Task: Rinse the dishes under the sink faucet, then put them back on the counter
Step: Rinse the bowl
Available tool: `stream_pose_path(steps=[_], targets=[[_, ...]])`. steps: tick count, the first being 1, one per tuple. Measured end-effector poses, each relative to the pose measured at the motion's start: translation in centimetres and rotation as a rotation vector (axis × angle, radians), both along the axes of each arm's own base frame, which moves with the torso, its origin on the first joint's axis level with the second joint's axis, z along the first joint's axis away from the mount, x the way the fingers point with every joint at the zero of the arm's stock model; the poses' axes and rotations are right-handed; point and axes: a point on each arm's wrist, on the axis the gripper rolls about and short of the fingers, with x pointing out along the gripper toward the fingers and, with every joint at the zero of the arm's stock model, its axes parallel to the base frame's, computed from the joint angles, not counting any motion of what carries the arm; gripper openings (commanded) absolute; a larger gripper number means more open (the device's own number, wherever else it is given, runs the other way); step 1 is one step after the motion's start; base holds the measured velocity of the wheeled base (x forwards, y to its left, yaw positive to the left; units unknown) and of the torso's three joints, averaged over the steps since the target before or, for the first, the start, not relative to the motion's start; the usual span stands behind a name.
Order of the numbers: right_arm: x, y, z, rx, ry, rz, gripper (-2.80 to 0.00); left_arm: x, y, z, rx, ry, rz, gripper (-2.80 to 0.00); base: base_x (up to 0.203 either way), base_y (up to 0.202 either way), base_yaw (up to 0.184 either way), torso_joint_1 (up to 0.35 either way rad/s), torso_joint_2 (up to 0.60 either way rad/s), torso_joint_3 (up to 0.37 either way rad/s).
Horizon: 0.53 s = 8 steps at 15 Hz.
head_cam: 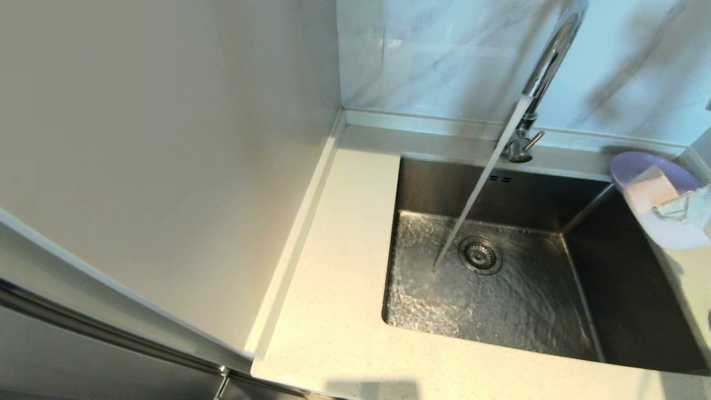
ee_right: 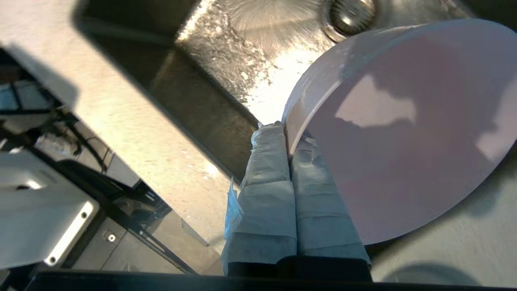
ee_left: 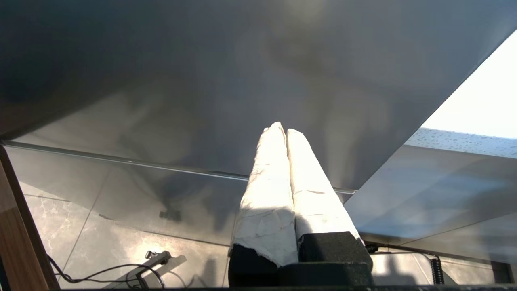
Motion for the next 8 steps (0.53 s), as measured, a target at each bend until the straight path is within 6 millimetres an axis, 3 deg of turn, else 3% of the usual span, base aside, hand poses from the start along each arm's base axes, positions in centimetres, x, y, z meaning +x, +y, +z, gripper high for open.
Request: stream_pose_path(steps=[8], targets=[[1.9,6.0,-0.8,0.106,-0.056,0.429,-2.8,0.0,0.0,0.0,0.0,0.0,0.0,-2.8,0.0,0.0,0.0,0.0,0.0,0.0]])
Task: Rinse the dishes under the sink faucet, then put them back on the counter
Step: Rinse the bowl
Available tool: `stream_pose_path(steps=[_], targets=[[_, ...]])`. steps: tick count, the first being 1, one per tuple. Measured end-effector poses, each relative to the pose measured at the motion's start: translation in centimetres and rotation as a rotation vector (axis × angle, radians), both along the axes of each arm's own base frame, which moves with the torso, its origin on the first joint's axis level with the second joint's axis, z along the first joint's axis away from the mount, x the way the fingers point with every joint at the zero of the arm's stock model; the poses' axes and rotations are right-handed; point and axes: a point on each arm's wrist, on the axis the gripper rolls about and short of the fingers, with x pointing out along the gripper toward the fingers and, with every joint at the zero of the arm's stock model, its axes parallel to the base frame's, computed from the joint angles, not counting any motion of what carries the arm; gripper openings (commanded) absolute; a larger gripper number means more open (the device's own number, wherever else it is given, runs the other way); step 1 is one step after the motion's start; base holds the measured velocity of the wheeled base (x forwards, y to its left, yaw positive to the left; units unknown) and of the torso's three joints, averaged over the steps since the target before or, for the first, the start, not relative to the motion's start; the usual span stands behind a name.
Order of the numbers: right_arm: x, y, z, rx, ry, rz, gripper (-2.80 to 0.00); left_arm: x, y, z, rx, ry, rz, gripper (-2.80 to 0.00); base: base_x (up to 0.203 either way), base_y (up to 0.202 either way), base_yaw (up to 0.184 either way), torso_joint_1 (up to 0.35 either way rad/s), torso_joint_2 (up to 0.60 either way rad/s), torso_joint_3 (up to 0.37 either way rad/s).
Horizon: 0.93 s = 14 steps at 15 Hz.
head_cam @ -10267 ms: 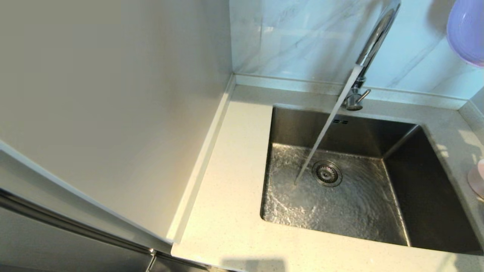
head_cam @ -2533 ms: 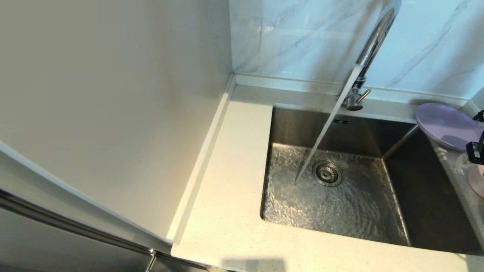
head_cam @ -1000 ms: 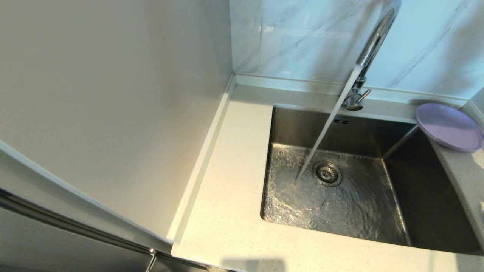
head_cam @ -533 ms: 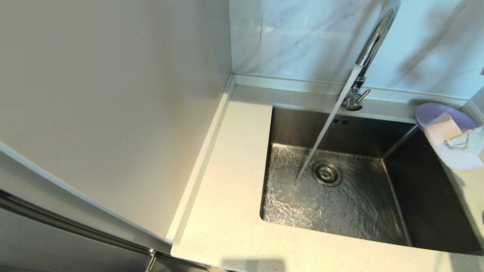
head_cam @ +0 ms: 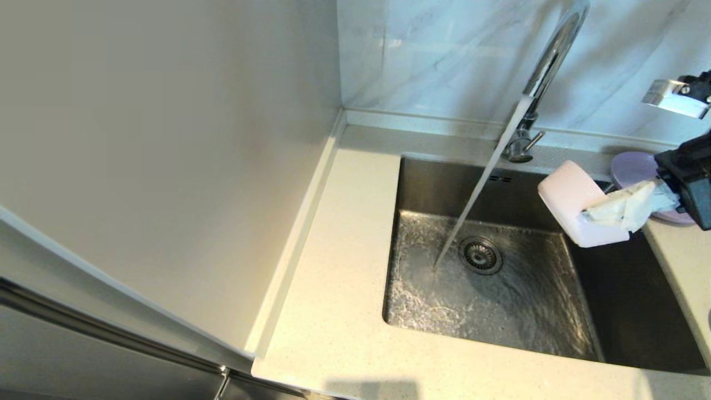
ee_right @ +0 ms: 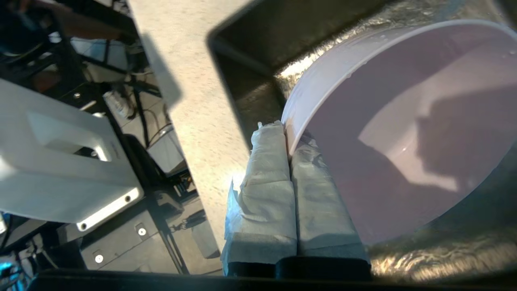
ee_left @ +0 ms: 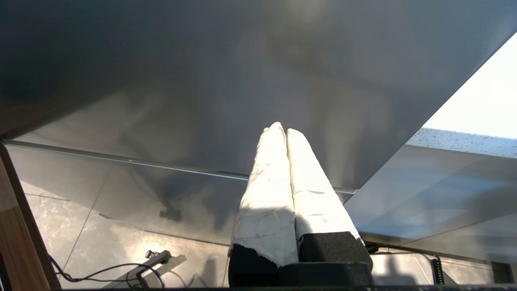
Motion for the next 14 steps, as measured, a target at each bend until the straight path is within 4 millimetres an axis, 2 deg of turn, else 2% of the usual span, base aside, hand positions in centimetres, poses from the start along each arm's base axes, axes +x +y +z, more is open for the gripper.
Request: stream_pose_path(steps=[7,10,14], targets=[[2.1,5.0,-1.4,0.055,0.061,0.204,-2.8,0.0,0.0,0.0,0.0,0.0,0.0,-2.8,0.0,0.0,0.0,0.0,0.0,0.0],[3.6,6.4,-1.0,0.085,0.052,0.193,-2.8,0.0,0.0,0.0,0.0,0.0,0.0,-2.8,0.0,0.0,0.0,0.0,0.0,0.0],[6.3,7.5,-0.4,0.131,0.015,0.077,-2.8,0.0,0.0,0.0,0.0,0.0,0.0,-2.8,0.0,0.0,0.0,0.0,0.0,0.0]])
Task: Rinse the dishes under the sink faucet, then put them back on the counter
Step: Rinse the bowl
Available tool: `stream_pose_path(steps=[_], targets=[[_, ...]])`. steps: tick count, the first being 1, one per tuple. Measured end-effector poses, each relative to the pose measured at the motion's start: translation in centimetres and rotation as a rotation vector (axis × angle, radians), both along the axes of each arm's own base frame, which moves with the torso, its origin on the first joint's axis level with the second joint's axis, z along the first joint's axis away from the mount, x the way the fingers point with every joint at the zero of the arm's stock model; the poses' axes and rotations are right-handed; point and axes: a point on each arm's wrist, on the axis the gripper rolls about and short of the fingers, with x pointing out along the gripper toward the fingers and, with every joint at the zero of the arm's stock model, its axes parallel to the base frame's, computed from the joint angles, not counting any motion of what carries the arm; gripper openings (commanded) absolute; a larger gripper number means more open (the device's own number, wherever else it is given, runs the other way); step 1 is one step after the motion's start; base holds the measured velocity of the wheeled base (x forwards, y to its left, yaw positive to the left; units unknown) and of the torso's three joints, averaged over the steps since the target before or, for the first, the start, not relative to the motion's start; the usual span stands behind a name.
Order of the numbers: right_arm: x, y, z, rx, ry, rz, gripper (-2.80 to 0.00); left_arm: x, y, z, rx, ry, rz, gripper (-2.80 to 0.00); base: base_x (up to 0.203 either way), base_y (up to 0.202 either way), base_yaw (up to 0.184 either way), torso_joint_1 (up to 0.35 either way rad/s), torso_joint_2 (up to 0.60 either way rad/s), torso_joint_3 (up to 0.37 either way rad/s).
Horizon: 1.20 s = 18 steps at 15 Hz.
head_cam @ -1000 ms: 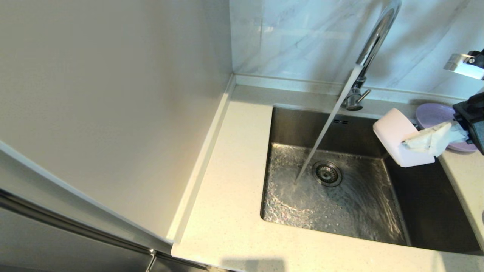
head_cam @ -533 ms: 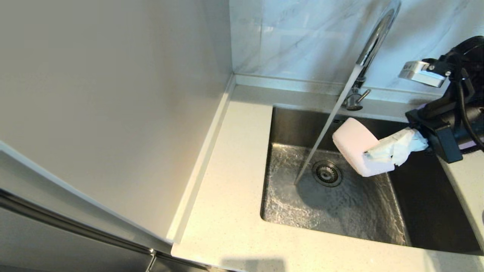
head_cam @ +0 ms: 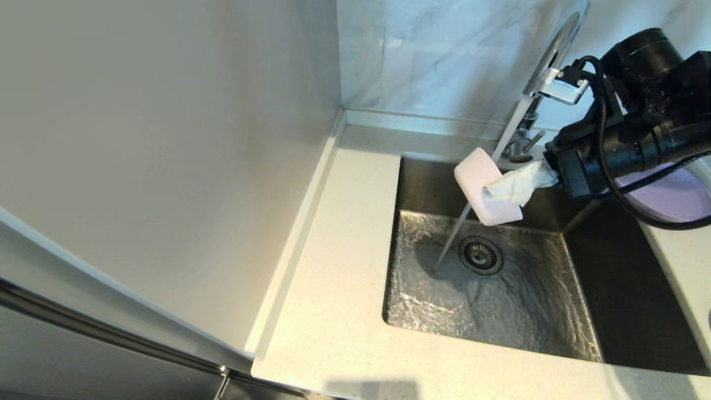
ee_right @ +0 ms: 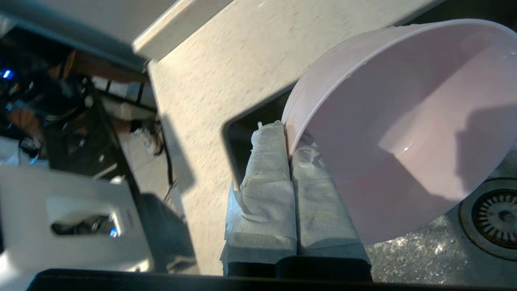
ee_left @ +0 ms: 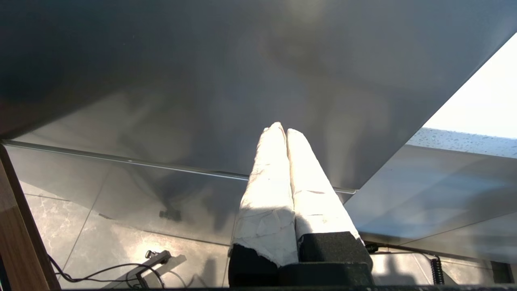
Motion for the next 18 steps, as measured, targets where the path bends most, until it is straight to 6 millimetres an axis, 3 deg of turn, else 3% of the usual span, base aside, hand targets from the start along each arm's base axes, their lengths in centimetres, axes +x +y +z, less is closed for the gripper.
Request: stream_pose_path(steps=[5,12,18], targets=[[1.7,0.6,0.1,0.011,-0.032,-0.119,-2.8,0.0,0.0,0.0,0.0,0.0,-0.001,-2.8,0.0,0.0,0.0,0.0,0.0,0.0],[2.2,0.4,0.4,-0.004,-0.067,-0.187,-2.8,0.0,0.0,0.0,0.0,0.0,0.0,-2.8,0.0,0.0,0.0,0.0,0.0,0.0],[2.4,-1.3,0.5,-0.017,-0.058,-0.273,-2.8,0.0,0.0,0.0,0.0,0.0,-0.001,-2.8,0.0,0.0,0.0,0.0,0.0,0.0]])
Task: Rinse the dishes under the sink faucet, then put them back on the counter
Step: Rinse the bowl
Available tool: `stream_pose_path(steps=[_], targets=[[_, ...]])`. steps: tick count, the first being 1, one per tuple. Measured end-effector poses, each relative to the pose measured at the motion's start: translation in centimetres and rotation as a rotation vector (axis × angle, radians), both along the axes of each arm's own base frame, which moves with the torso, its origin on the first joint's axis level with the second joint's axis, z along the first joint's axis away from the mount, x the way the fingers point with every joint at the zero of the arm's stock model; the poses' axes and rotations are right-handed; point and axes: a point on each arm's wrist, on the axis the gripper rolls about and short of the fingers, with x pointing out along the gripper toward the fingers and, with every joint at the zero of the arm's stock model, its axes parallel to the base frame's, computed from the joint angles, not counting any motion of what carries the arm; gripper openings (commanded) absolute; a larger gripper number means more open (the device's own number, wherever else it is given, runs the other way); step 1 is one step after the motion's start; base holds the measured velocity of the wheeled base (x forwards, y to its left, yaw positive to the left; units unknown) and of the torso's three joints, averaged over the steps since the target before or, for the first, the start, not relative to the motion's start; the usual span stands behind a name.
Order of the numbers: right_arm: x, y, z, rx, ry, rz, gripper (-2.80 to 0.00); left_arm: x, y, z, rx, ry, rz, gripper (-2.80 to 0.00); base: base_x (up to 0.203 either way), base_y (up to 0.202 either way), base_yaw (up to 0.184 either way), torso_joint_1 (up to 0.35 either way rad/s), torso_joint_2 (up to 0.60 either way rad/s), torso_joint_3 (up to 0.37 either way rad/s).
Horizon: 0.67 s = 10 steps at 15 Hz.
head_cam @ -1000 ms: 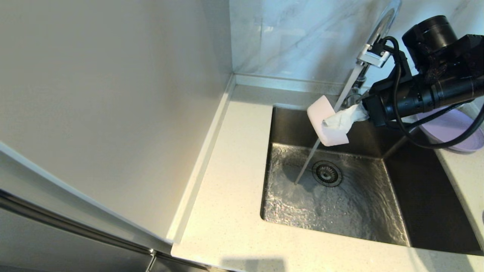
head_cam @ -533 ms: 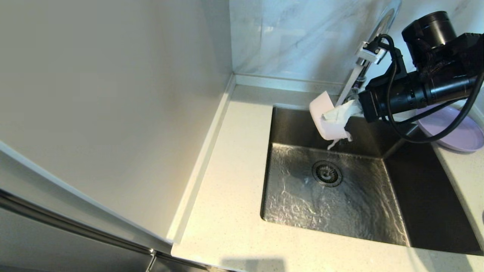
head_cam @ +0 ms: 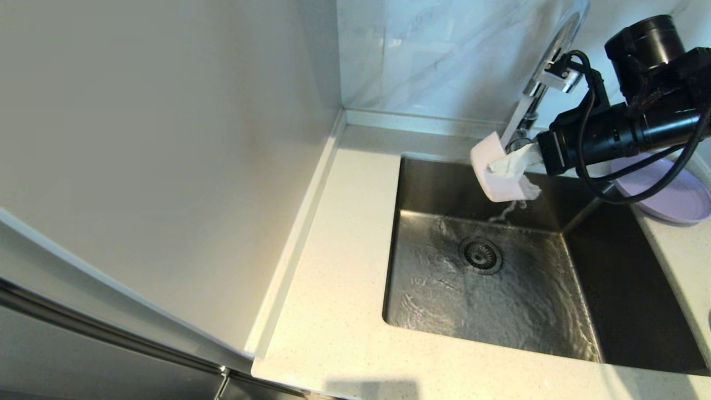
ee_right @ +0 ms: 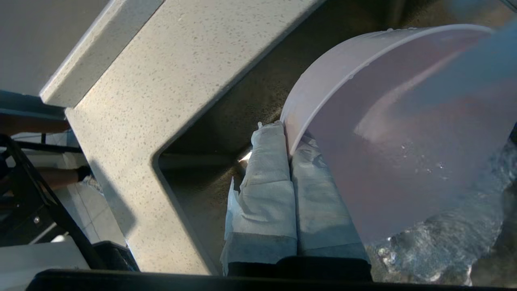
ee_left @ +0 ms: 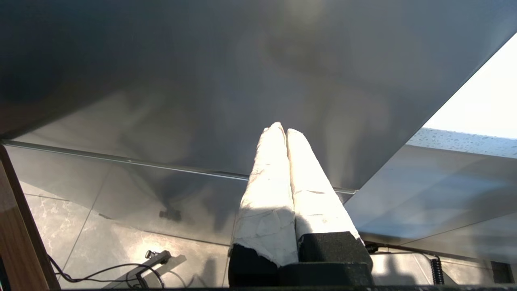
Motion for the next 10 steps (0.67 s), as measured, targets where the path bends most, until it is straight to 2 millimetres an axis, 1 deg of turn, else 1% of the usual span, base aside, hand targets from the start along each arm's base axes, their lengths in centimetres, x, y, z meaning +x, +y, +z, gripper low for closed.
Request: stream_pose_path(steps=[7,10], targets=[[0.2,-3.4,-0.1,0.015,0.023,-0.104,-2.8,0.0,0.0,0.0,0.0,0.0,0.0,-2.8,0.0,0.0,0.0,0.0,0.0,0.0],[0.0,-4.9,-0.1,0.047,0.036,-0.111,-2.8,0.0,0.0,0.0,0.0,0.0,0.001,-2.8,0.0,0.0,0.0,0.0,0.0,0.0]])
